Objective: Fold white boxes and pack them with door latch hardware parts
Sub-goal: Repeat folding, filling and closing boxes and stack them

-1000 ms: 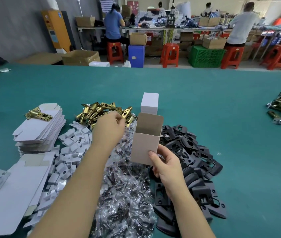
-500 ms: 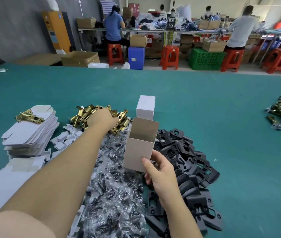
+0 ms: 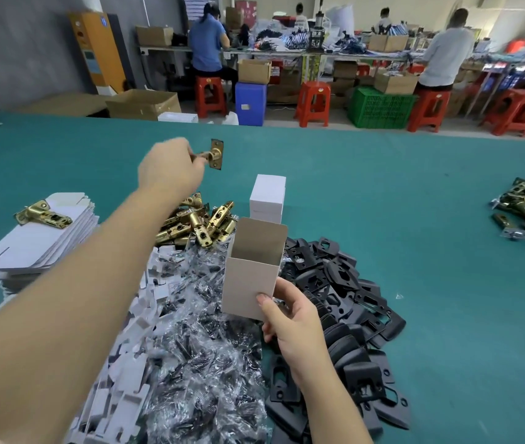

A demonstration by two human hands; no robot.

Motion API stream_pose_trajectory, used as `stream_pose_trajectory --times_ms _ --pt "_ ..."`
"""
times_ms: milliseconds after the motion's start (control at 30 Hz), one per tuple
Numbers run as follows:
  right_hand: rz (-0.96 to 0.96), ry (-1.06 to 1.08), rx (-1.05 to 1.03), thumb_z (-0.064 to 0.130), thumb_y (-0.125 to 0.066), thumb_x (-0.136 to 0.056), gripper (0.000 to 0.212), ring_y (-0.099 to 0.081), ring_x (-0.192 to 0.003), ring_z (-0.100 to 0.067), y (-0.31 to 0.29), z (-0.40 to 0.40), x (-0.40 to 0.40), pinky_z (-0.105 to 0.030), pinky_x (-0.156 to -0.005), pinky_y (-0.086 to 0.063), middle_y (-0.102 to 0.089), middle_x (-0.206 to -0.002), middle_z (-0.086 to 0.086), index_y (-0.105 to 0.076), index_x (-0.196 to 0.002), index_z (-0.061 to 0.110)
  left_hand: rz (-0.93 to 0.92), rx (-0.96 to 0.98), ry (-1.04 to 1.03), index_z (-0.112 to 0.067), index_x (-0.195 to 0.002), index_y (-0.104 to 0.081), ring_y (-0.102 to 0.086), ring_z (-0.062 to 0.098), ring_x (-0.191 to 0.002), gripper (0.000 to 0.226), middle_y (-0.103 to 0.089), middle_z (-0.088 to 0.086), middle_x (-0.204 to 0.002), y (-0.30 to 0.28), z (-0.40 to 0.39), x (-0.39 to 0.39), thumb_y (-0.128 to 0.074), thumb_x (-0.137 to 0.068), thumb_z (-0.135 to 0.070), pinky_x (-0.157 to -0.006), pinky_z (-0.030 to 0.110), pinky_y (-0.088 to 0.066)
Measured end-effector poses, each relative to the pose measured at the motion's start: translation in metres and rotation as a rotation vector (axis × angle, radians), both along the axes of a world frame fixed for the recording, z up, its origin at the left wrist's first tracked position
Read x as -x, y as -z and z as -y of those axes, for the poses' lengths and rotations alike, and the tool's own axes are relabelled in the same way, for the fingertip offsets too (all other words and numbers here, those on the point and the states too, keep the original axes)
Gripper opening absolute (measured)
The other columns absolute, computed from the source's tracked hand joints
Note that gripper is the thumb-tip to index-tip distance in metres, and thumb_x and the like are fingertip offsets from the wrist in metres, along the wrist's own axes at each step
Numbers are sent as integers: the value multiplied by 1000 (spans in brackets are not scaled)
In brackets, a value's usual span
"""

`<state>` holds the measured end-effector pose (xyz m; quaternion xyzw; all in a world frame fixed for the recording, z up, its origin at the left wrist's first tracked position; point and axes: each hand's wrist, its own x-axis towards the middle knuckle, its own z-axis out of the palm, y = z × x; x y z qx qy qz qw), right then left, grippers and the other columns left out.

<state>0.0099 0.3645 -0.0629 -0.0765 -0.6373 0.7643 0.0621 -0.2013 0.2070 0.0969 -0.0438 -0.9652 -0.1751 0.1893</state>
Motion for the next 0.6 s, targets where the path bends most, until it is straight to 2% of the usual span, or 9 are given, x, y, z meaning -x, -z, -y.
stream_pose_trajectory --times_ms 100,167,233,300,400,500,600 --pt "-34 -9 -8 25 -70 -92 28 -54 -56 -11 -3 2 -1 -23 -53 -48 -76 -105 5 -72 -115 42 -64 156 196 -18 -98 -63 -58 28 -80 23 -61 2 -82 -51 10 -29 -61 -98 -40 -69 38 -49" --pt "-38 -14 -39 30 -69 -90 30 -57 -61 -5 -7 3 -3 -19 -56 -48 -76 -107 7 -72 -110 51 -123 181 375 -21 -95 -64 -57 24 -73 18 -59 -3 -77 -81 19 -58 -67 -94 -39 -67 38 -50" --pt "-42 -29 -66 34 -68 -89 29 -63 -72 0 -11 4 -3 -15 -63 -50 -76 -109 7 -72 -109 55 -144 167 542 -26 -91 -67 -54 14 -70 14 -58 -6 -76 -101 22 -91 -71 -90 -39 -62 34 -45" --pt "-60 -61 -72 37 -67 -92 28 -70 -94 -3 -14 4 -5 -20 -78 -56 -76 -116 9 -71 -115 52 -115 182 645 -34 -89 -68 -50 7 -71 14 -54 -9 -81 -109 22 -119 -68 -84 -48 -62 30 -40" --pt "-97 -119 -29 44 -68 -92 37 -66 -117 -14 -18 4 -8 -30 -95 -55 -73 -126 5 -69 -128 39 -77 172 696 -39 -90 -69 -47 4 -75 24 -48 -13 -87 -104 19 -145 -61 -76 -57 -65 29 -36" --pt "-101 -145 104 53 -76 -85 46 -64 -118 -18 -23 5 -12 -35 -98 -53 -71 -127 0 -71 -126 34 -68 114 668 -37 -90 -72 -49 7 -83 25 -48 -12 -95 -93 18 -151 -63 -78 -57 -74 33 -39" --pt "-90 -175 290 58 -86 -74 59 -65 -113 -23 -25 6 -13 -43 -97 -56 -70 -127 -5 -72 -124 30 -57 23 591 -36 -91 -73 -51 14 -92 15 -49 -8 -99 -78 16 -152 -71 -84 -49 -81 35 -41"
